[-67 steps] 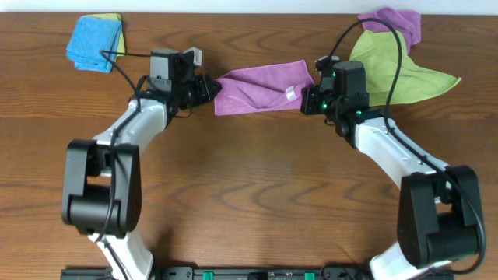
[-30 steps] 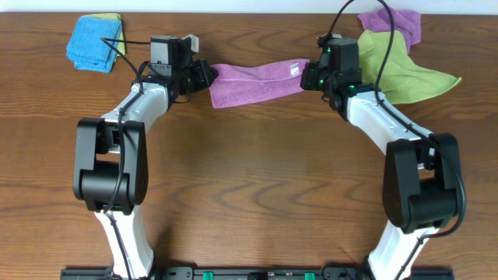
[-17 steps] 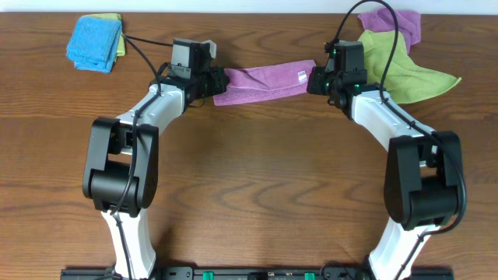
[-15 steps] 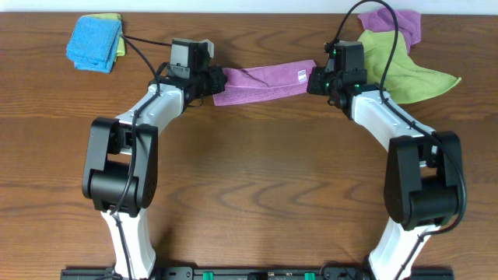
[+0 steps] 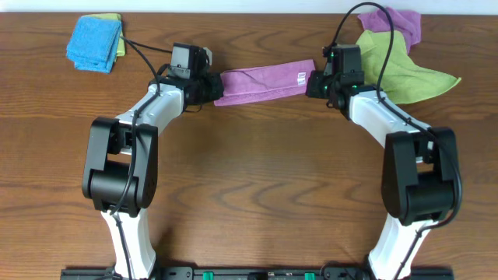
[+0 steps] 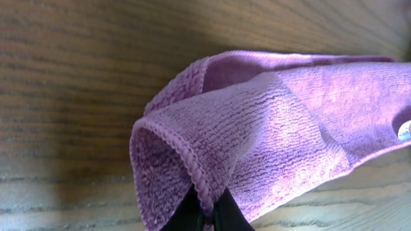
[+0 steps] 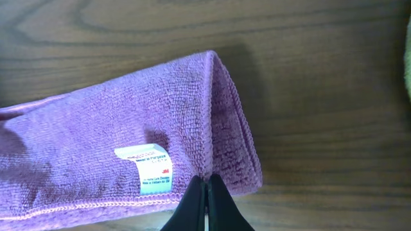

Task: Fold the cloth
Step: 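Lower the held corners onto the far edge to complete the fold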

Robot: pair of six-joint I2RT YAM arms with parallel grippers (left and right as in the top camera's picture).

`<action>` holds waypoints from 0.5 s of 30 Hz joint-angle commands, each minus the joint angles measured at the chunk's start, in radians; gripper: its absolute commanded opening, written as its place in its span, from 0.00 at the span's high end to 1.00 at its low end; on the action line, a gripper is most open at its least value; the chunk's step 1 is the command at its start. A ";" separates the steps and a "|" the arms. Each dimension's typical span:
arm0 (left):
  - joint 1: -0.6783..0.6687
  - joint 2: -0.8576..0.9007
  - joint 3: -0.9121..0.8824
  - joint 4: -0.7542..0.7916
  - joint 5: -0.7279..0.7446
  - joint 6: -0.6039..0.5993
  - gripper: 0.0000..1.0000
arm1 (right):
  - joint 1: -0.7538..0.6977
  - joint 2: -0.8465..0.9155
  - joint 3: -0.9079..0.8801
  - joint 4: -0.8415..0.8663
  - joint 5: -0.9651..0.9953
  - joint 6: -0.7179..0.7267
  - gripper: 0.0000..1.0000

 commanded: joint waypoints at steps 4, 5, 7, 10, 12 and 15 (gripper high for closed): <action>0.004 0.026 0.021 -0.034 -0.013 0.014 0.95 | -0.006 0.017 0.012 0.042 0.011 0.006 0.99; 0.004 0.026 0.021 -0.038 -0.011 0.014 0.94 | -0.007 0.019 0.012 0.048 0.010 0.006 0.98; 0.004 0.026 0.021 -0.043 0.007 0.014 0.95 | -0.010 0.021 0.012 0.052 0.010 0.006 0.99; 0.004 0.026 0.021 -0.043 0.008 0.014 0.94 | -0.017 0.022 0.012 0.052 0.010 0.006 0.98; 0.004 0.026 0.021 -0.048 0.005 0.014 0.94 | -0.019 0.022 0.012 0.051 0.010 0.006 0.98; 0.004 0.026 0.021 -0.055 0.003 0.014 0.95 | -0.019 0.022 0.012 0.050 0.010 0.006 0.99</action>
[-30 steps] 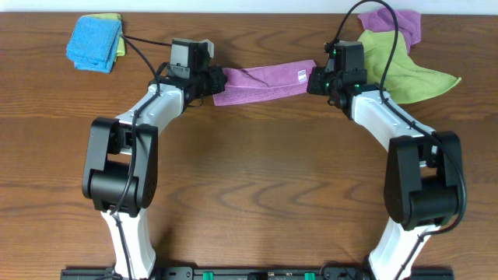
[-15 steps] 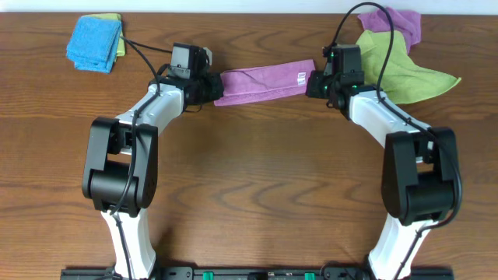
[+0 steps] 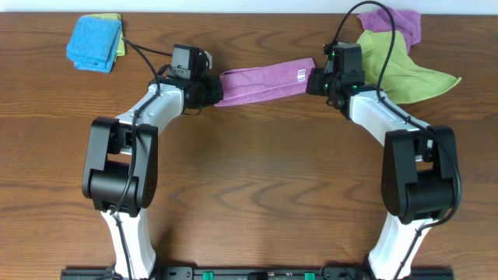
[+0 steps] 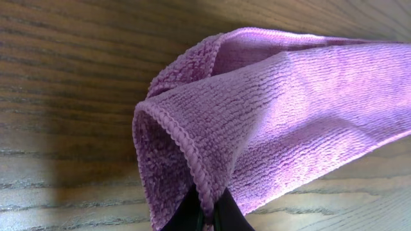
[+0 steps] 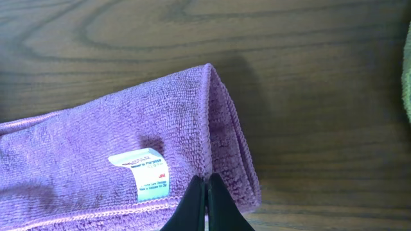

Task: Fold the cloth
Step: 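Lower the held corners onto the far edge to complete the fold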

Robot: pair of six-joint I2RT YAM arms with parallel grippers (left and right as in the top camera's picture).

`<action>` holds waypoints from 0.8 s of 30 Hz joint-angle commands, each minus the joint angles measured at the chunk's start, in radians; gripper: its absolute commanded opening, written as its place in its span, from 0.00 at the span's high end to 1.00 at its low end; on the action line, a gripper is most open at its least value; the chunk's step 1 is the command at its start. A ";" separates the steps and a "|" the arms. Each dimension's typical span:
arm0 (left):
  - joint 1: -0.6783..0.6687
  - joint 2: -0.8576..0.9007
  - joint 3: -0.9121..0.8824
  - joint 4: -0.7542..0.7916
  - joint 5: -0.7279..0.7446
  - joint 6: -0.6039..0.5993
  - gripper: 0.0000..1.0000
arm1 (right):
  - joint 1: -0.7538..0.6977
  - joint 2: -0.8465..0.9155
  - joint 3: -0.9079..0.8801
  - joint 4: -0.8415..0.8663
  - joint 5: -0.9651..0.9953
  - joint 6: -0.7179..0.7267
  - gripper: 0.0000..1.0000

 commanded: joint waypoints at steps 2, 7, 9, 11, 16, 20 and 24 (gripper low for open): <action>0.004 0.025 0.021 -0.007 -0.005 0.014 0.94 | -0.011 0.014 0.012 0.002 0.010 0.006 0.99; 0.004 0.025 0.021 -0.008 0.000 0.014 0.40 | -0.010 0.014 0.012 -0.004 -0.001 0.011 0.66; 0.004 0.025 0.021 -0.008 0.006 0.014 0.39 | -0.010 0.014 0.012 -0.011 -0.010 0.011 0.53; 0.005 0.024 0.023 -0.014 0.023 0.014 0.37 | -0.010 0.014 0.013 -0.019 -0.025 0.010 0.47; 0.011 0.011 0.027 -0.016 0.061 0.014 0.37 | -0.010 -0.002 0.013 -0.031 -0.027 0.010 0.46; 0.012 -0.029 0.040 -0.018 0.061 0.015 0.38 | -0.010 -0.043 0.018 -0.031 -0.027 0.010 0.45; 0.011 -0.093 0.070 -0.017 0.057 0.058 0.54 | -0.010 -0.098 0.030 -0.022 -0.027 0.010 0.95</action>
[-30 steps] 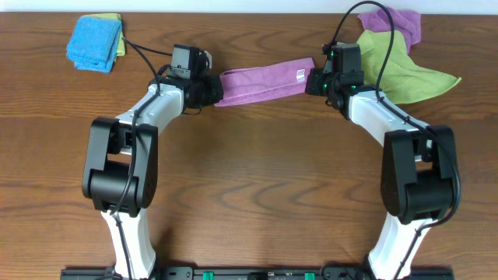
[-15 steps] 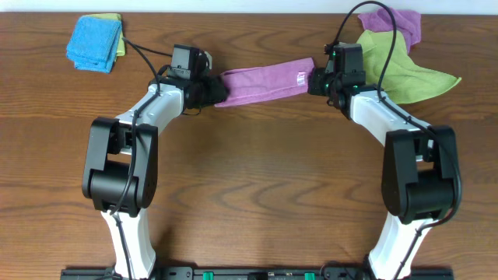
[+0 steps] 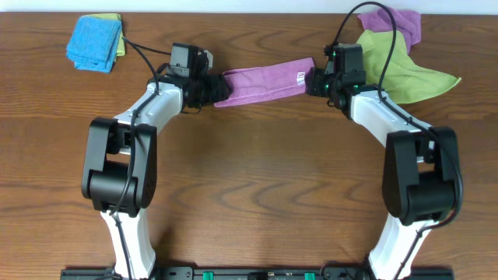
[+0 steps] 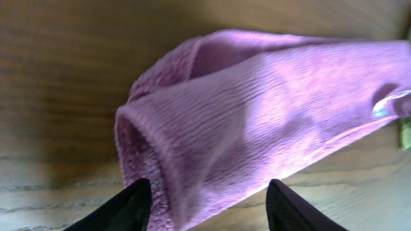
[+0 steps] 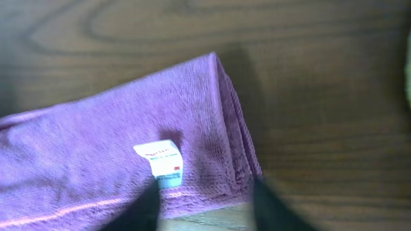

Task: Fold the cloth
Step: 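Lower the held corners onto the far edge to complete the fold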

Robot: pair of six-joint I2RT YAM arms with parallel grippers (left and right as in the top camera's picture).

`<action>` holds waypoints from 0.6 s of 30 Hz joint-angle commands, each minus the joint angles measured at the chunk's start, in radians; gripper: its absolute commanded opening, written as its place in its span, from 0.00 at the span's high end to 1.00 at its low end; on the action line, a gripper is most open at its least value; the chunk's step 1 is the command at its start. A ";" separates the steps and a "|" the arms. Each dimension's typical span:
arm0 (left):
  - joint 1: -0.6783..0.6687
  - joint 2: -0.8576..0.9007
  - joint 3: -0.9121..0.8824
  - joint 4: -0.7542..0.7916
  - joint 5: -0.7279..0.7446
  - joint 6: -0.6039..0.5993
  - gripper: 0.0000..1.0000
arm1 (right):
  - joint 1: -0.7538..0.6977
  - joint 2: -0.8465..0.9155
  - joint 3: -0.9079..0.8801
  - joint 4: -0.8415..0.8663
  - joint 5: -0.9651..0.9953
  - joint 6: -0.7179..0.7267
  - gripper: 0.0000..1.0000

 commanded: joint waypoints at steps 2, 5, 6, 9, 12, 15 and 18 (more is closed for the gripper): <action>0.005 -0.107 0.056 0.001 -0.030 0.068 0.82 | -0.009 -0.088 0.039 0.019 -0.002 -0.002 0.99; 0.005 -0.121 0.056 0.001 -0.136 0.068 0.94 | -0.007 -0.088 0.041 0.050 -0.002 -0.009 0.98; 0.004 -0.118 0.056 0.000 -0.163 0.068 0.94 | -0.007 -0.083 0.041 0.057 0.000 -0.013 0.98; 0.000 -0.096 0.056 0.002 -0.185 0.068 0.94 | -0.007 -0.059 0.041 0.068 0.006 -0.021 0.99; -0.003 -0.069 0.056 0.000 -0.180 0.067 0.95 | 0.000 -0.022 0.041 0.064 0.007 -0.024 0.99; -0.009 -0.050 0.056 -0.008 -0.169 0.067 0.94 | 0.008 -0.013 0.041 0.045 0.005 -0.023 0.99; -0.019 -0.045 0.056 -0.021 -0.170 0.068 0.94 | 0.014 -0.013 0.041 0.054 0.005 -0.023 0.98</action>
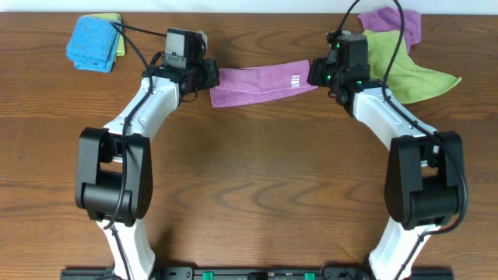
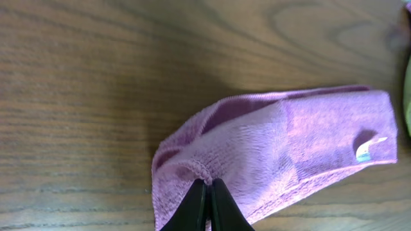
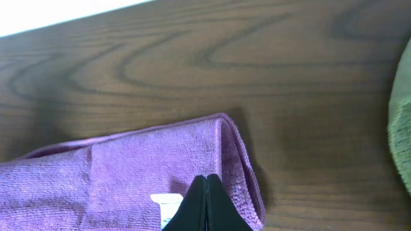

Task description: Fold the cloth

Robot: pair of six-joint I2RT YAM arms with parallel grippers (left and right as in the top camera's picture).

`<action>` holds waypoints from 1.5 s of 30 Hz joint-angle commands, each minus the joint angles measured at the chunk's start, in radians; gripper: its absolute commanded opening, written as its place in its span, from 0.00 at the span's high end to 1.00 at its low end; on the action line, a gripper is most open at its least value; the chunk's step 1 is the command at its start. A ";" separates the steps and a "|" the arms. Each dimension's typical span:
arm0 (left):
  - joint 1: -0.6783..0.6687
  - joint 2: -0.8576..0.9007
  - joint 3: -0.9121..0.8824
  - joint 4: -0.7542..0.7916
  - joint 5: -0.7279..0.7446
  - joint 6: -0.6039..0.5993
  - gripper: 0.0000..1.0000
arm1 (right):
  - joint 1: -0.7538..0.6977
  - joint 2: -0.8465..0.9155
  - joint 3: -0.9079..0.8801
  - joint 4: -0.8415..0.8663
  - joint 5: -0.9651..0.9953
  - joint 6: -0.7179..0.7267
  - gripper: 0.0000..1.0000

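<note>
A purple cloth (image 1: 261, 83), folded into a long strip, stretches between my two grippers at the back of the table. My left gripper (image 1: 208, 80) is shut on its left end; the left wrist view shows the fingers (image 2: 207, 185) pinching the cloth's (image 2: 302, 141) hem. My right gripper (image 1: 315, 75) is shut on the right end, and in the right wrist view its fingers (image 3: 206, 181) close on the cloth (image 3: 128, 173) beside the white label (image 3: 166, 204). The strip seems raised a little off the wood.
A folded blue cloth (image 1: 93, 43) lies on a yellow-green one at the back left corner. A crumpled green cloth (image 1: 405, 70) and another purple cloth (image 1: 393, 19) lie at the back right, just behind my right gripper.
Both grippers stood open at the cloth's ends; now both are shut on them again. Both wrists sit farther back and higher, and the left end of the strip hangs wider.
At the two oldest moments both grippers were shut on the ends of the folded purple strip lying on the table. Then both jaws were open over the ends. Now each pinches its end again, farther from the wood.
</note>
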 commanded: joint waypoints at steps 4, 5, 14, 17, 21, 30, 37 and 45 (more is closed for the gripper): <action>-0.018 0.013 0.006 -0.048 -0.014 0.021 0.41 | 0.016 0.005 0.010 0.008 -0.002 -0.013 0.98; -0.018 0.013 0.006 -0.060 -0.014 0.021 0.36 | 0.016 0.005 0.010 0.008 -0.002 -0.013 0.99; -0.018 0.013 0.006 -0.115 0.033 0.025 0.37 | 0.023 0.006 0.010 0.008 -0.024 -0.014 0.99; -0.019 0.013 0.006 -0.117 0.074 0.025 0.40 | 0.026 0.006 0.010 0.005 -0.024 -0.019 0.99; -0.025 0.013 0.006 -0.103 0.110 0.025 0.41 | 0.029 0.006 0.010 -0.011 -0.025 -0.069 0.99; -0.082 0.014 0.006 -0.029 -0.110 0.025 0.64 | 0.040 0.052 0.010 -0.019 -0.027 -0.142 0.99; -0.090 0.014 0.006 -0.026 -0.133 0.024 0.29 | 0.041 0.074 0.010 -0.011 0.009 -0.161 0.98; -0.090 0.014 0.006 -0.026 -0.133 0.024 0.18 | 0.042 0.123 0.010 0.018 0.010 -0.160 0.98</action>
